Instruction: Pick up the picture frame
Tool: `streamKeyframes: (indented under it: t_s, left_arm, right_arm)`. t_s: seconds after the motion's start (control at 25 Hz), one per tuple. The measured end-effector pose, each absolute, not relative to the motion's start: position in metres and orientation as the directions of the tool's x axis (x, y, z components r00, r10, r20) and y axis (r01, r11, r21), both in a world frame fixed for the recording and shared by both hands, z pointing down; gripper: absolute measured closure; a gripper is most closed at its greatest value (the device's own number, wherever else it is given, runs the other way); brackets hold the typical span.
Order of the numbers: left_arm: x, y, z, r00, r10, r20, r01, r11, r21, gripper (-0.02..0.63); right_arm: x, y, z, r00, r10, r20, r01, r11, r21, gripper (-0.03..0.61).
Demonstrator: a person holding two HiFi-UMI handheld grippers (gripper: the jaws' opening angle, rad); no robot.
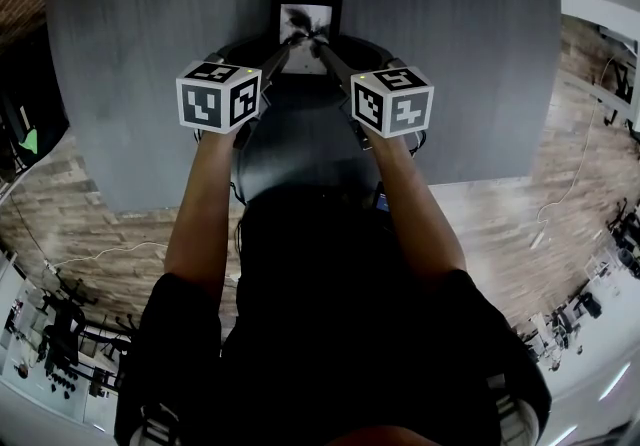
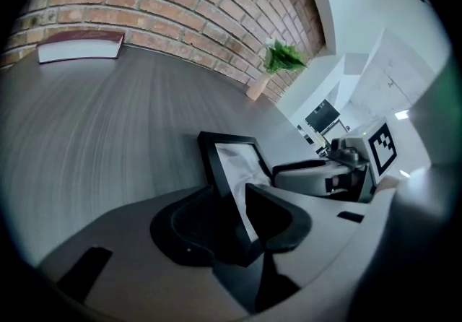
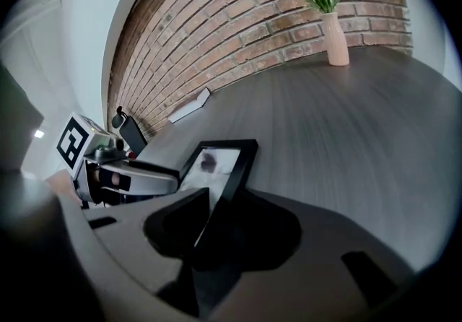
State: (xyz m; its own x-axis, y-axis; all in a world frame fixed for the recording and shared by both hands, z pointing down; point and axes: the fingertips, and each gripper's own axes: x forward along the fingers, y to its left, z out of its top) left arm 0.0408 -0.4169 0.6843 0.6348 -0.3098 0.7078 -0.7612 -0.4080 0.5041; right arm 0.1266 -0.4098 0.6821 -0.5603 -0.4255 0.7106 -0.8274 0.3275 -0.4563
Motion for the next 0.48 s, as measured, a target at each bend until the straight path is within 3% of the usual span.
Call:
streamKeyframes:
  t_s: [0.48]
  left_arm:
    - [0.046, -0.408, 0.667, 0.596, -0.365, 0.716, -0.800, -0.355, 0.485, 0.491]
  right_arm:
    - [0.133, -0.413, 0.657, -0.567, -0.469, 0.677, -0.824, 0.351, -0.446, 0.463]
